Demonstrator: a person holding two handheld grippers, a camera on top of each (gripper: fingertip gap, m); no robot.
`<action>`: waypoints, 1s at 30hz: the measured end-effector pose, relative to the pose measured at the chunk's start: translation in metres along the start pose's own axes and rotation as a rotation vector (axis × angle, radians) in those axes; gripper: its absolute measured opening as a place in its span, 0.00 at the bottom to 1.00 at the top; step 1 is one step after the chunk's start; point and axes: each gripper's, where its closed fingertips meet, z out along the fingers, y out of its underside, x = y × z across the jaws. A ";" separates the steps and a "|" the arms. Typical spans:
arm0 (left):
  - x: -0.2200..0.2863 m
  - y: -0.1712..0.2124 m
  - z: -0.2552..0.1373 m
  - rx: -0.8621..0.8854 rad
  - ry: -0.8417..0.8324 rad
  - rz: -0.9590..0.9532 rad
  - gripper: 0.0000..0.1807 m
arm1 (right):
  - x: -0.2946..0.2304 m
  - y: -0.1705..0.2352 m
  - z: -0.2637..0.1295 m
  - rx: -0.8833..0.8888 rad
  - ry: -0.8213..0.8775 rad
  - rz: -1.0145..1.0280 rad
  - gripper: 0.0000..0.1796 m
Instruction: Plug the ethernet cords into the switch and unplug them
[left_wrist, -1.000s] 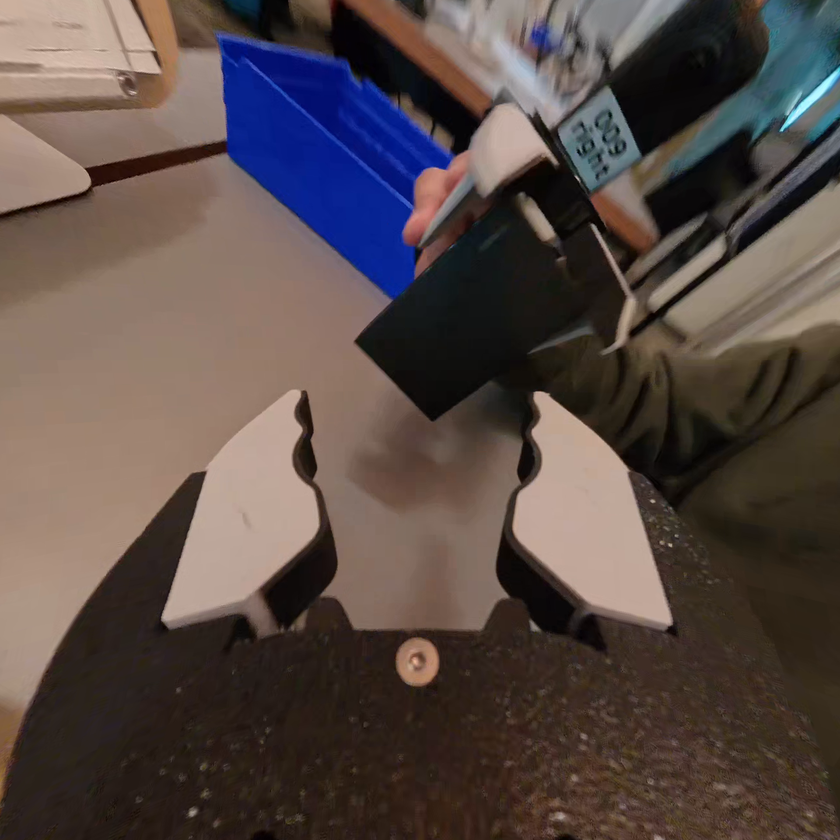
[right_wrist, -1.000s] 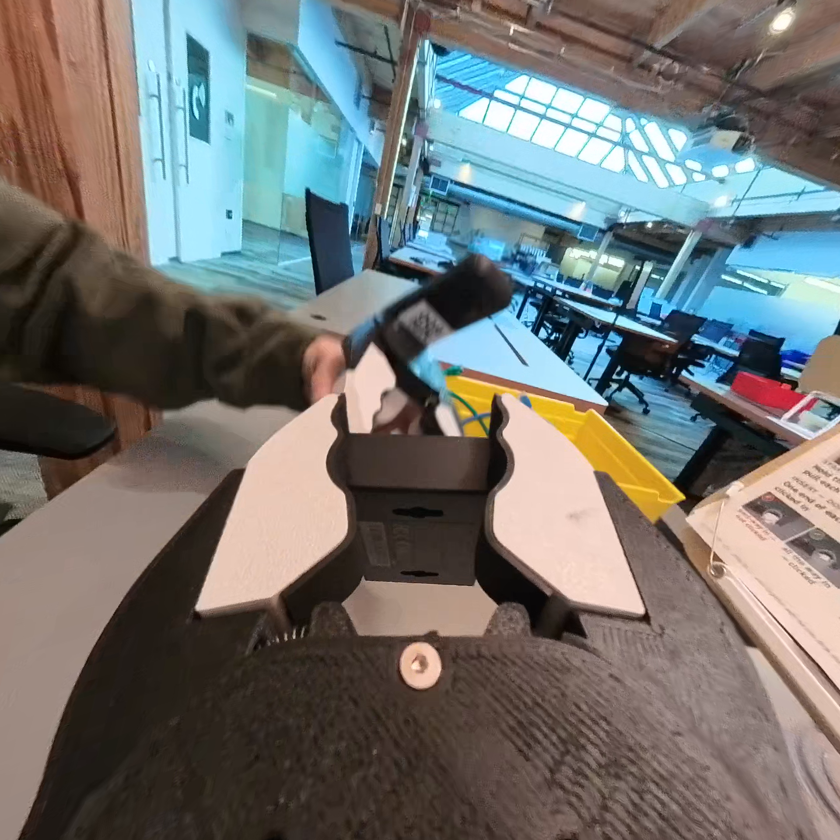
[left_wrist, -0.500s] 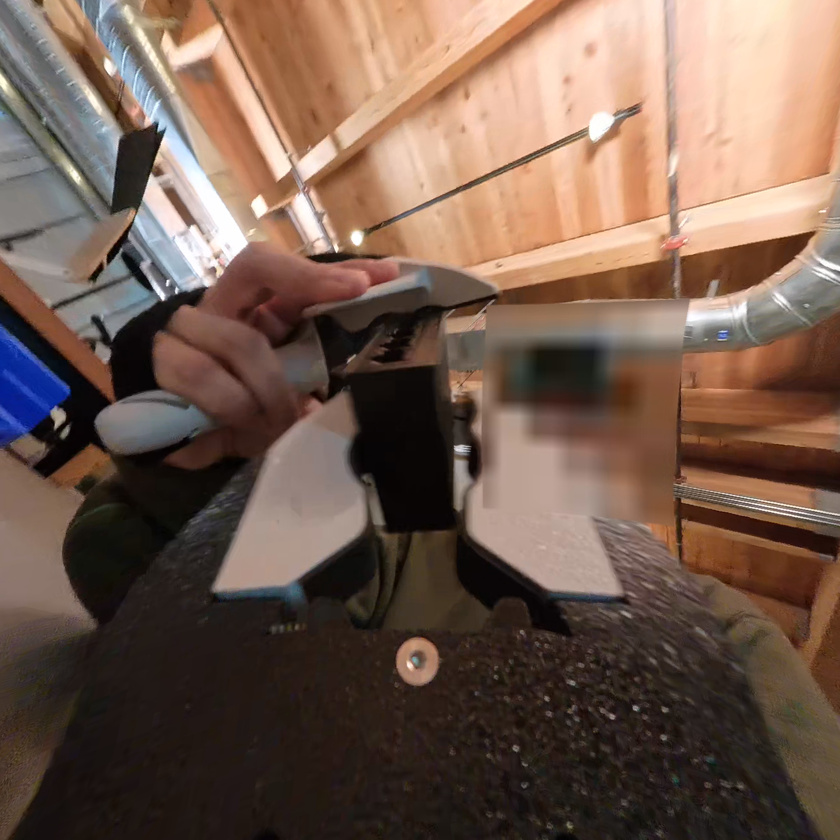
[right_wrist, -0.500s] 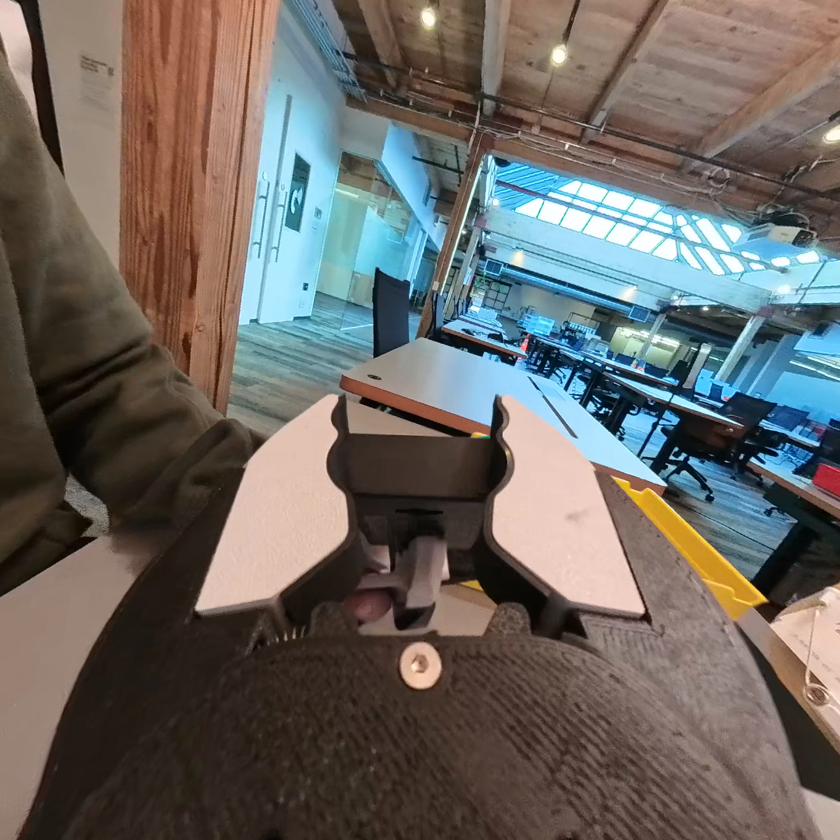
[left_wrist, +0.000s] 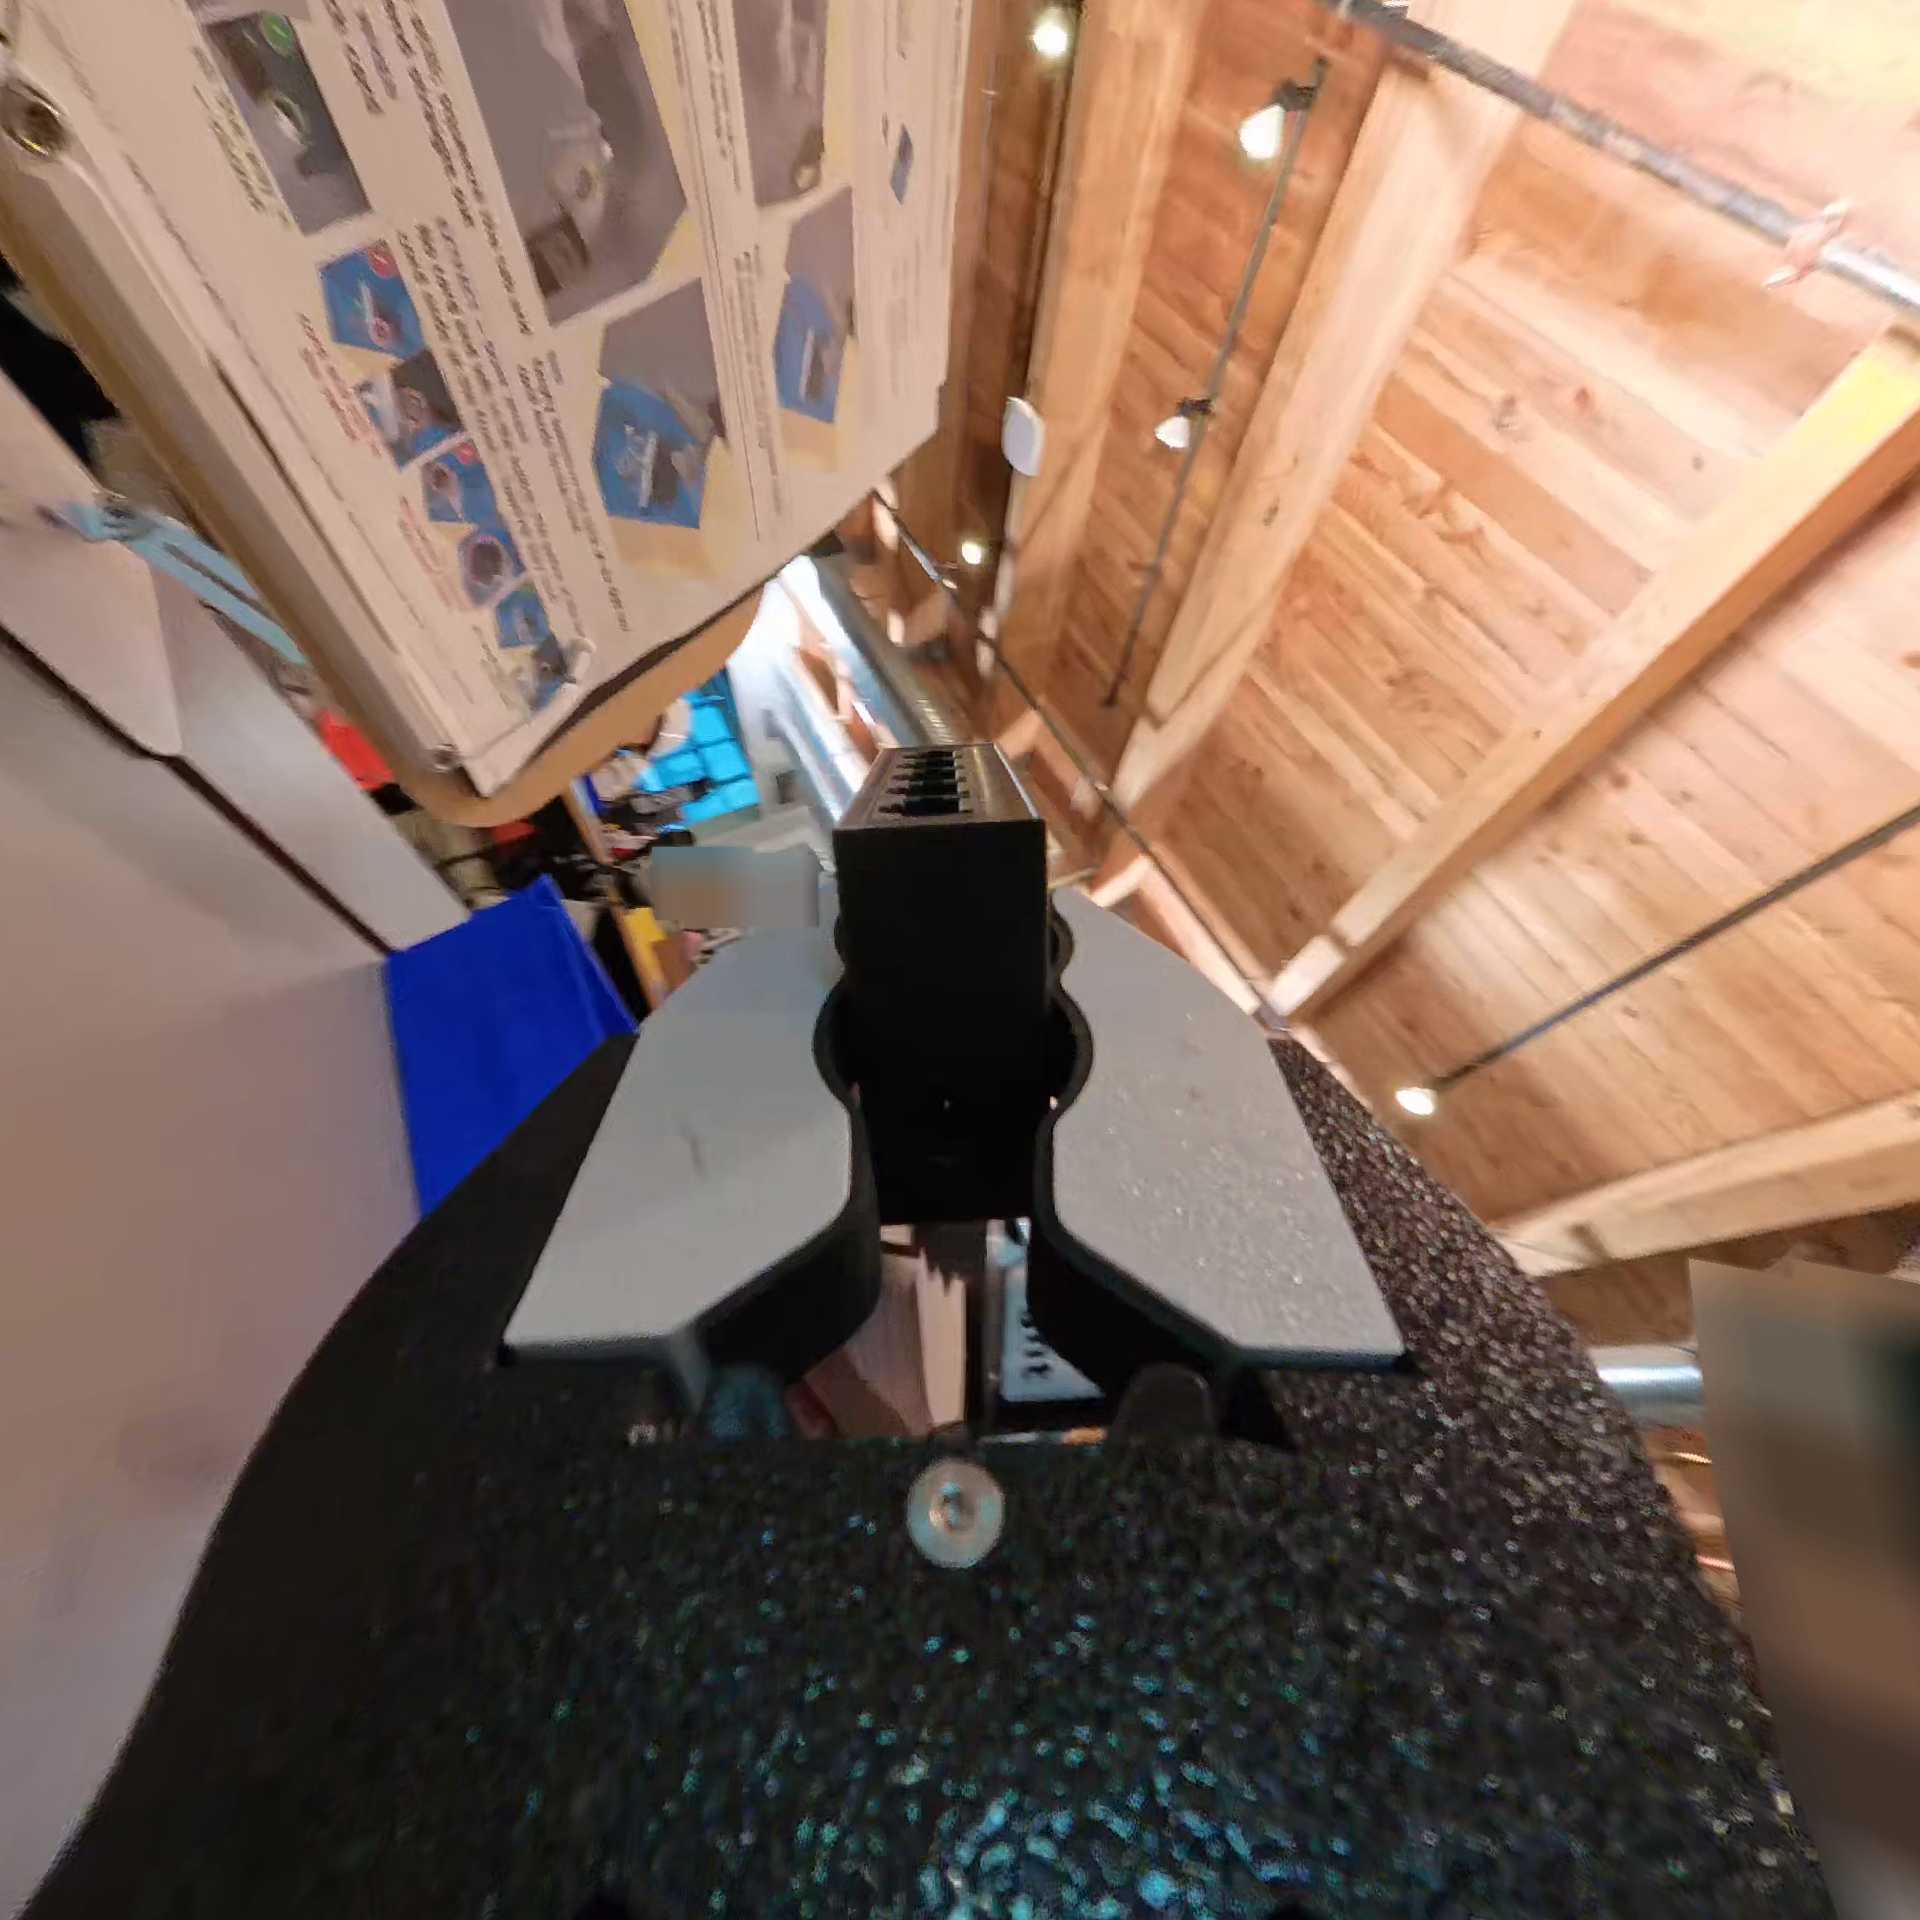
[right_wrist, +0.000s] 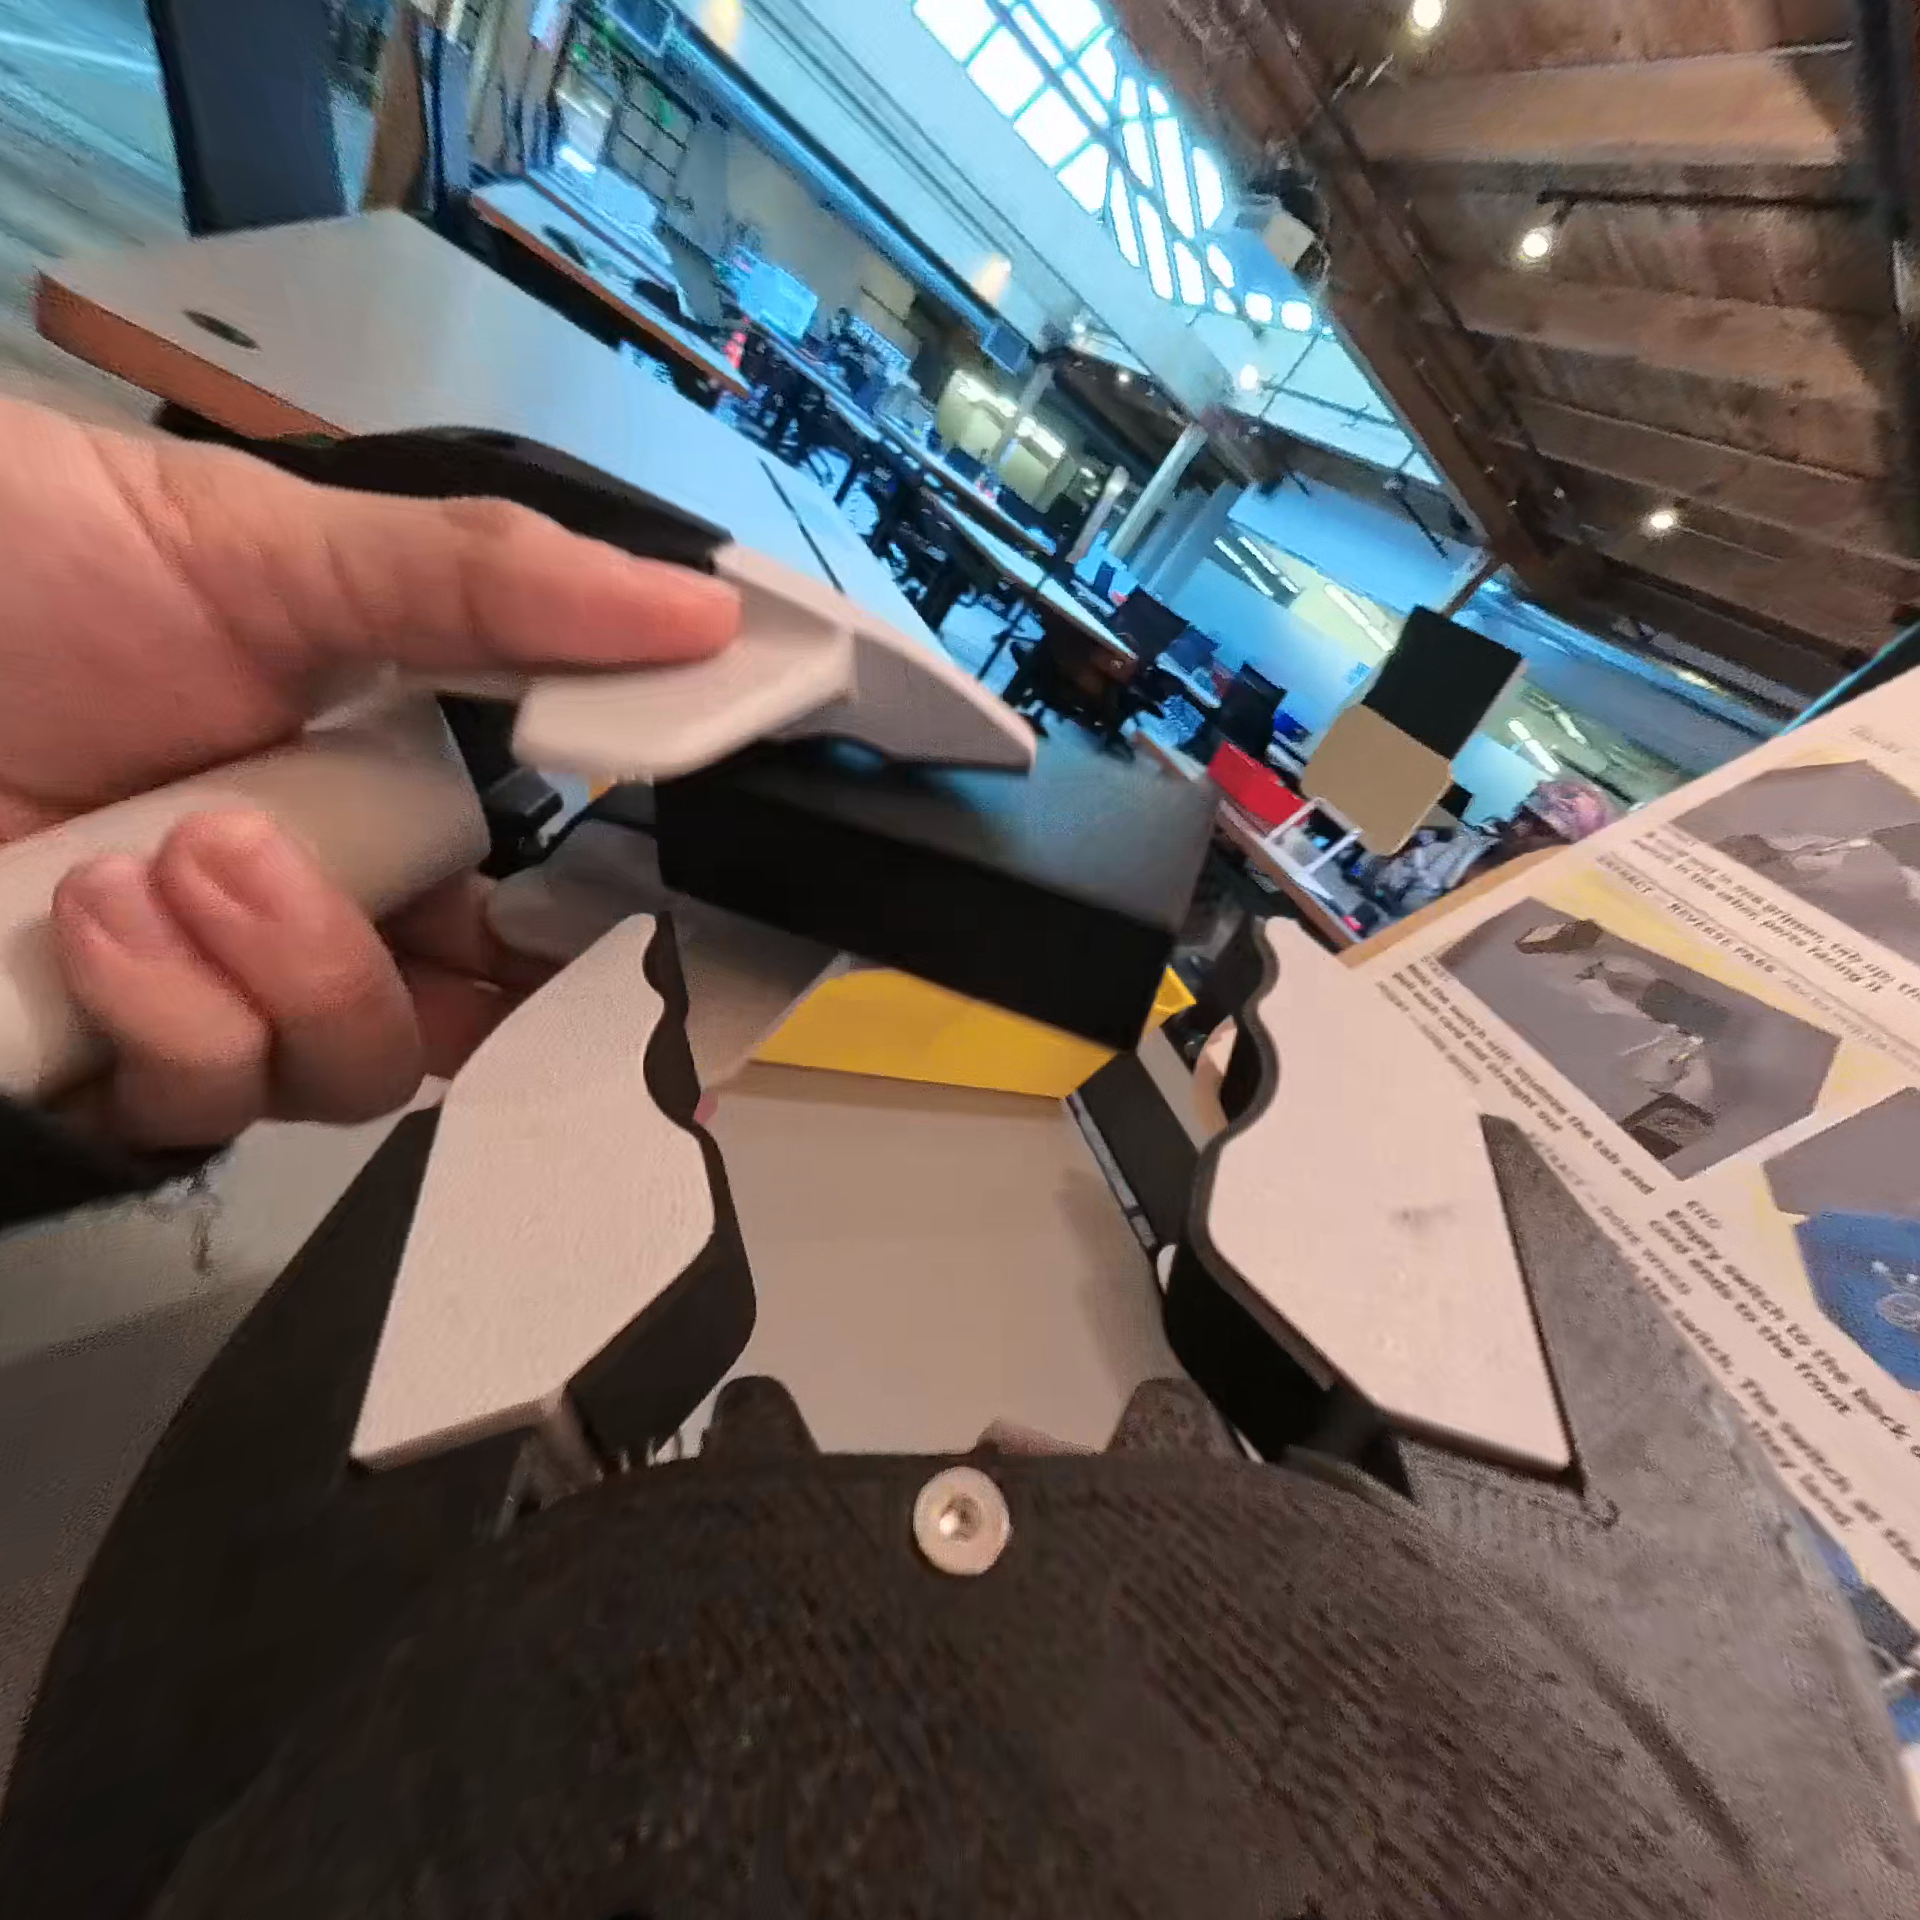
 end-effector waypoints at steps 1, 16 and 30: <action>-0.003 0.001 0.000 0.004 -0.030 0.030 0.16 | -0.001 -0.002 0.002 0.002 0.012 -0.001 0.57; -0.015 0.009 -0.003 -0.059 -0.127 0.244 0.17 | -0.009 0.001 0.005 0.002 -0.023 0.028 0.55; 0.007 0.040 -0.003 -0.589 0.009 0.236 0.40 | -0.003 -0.021 -0.035 0.157 -0.235 0.064 0.55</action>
